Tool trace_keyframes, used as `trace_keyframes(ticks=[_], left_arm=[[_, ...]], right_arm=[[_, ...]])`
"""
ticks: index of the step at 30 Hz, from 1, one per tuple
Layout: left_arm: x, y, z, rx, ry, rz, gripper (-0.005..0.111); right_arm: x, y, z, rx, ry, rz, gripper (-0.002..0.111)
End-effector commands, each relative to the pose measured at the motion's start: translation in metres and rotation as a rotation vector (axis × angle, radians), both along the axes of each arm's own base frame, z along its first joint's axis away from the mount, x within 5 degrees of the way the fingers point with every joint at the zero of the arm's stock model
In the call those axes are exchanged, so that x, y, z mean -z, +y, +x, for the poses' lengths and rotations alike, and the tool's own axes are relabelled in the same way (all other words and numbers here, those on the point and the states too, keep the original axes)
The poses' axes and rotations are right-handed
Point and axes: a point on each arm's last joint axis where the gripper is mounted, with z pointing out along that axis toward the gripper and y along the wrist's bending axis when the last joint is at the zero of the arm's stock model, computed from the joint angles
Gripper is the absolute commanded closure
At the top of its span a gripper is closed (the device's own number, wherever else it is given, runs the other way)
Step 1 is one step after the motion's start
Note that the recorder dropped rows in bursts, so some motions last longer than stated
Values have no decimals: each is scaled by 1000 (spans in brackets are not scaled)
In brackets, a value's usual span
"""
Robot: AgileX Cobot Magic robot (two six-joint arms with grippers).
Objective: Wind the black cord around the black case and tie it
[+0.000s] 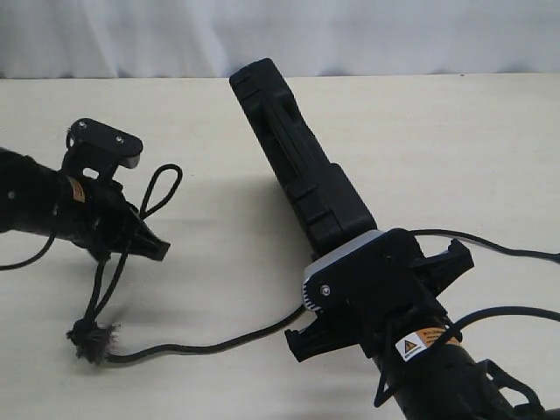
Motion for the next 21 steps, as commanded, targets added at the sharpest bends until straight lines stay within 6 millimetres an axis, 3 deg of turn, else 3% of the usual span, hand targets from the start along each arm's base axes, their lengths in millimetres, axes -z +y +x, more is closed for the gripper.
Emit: trace_keyframes(ticks=[1, 7, 21], left_arm=[[-25, -10, -22, 117, -125, -18, 107], [-61, -23, -43, 263, -273, -36, 107], [-61, -57, -66, 451, -289, -38, 107]], right_arm=[[12, -3, -4, 2, 111, -16, 104], [11, -3, -4, -7, 107, -17, 104], [11, -2, -5, -28, 102, -30, 104]])
